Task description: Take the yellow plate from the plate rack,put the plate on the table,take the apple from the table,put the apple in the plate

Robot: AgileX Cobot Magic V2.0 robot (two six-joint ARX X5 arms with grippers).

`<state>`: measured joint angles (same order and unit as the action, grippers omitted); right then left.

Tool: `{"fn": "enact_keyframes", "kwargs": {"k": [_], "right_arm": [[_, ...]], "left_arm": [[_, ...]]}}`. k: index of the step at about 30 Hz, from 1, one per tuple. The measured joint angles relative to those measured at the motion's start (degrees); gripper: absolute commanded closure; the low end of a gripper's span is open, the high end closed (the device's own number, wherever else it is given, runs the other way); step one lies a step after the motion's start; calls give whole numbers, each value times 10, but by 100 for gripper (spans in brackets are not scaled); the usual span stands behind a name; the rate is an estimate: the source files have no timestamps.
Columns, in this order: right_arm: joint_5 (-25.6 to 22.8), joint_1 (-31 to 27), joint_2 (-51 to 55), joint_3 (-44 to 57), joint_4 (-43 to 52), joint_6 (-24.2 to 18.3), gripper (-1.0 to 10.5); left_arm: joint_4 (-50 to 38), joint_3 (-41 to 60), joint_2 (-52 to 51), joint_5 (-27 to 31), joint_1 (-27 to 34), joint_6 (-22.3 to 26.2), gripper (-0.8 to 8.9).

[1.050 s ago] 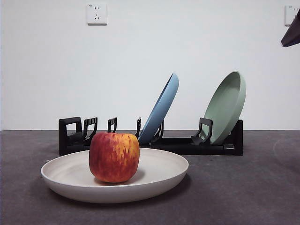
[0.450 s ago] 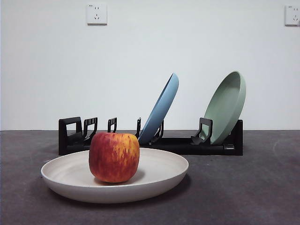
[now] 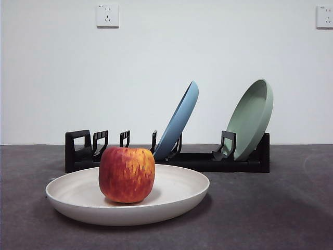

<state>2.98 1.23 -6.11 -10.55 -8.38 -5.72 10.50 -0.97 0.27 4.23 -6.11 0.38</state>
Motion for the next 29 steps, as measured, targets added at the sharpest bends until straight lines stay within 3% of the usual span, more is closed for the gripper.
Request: {"fn": "enact_keyframes", "kwargs": {"k": [9, 22, 29], "right_arm": [[0, 0, 56, 92, -1, 42, 958], [-2, 0, 52, 96, -15, 103, 957], [-2, 0, 51, 96, -15, 111, 957]], "left_arm": [[0, 0, 0, 0, 0, 0, 816], [0, 0, 0, 0, 0, 0, 816], [0, 0, 0, 0, 0, 0, 816]]}}
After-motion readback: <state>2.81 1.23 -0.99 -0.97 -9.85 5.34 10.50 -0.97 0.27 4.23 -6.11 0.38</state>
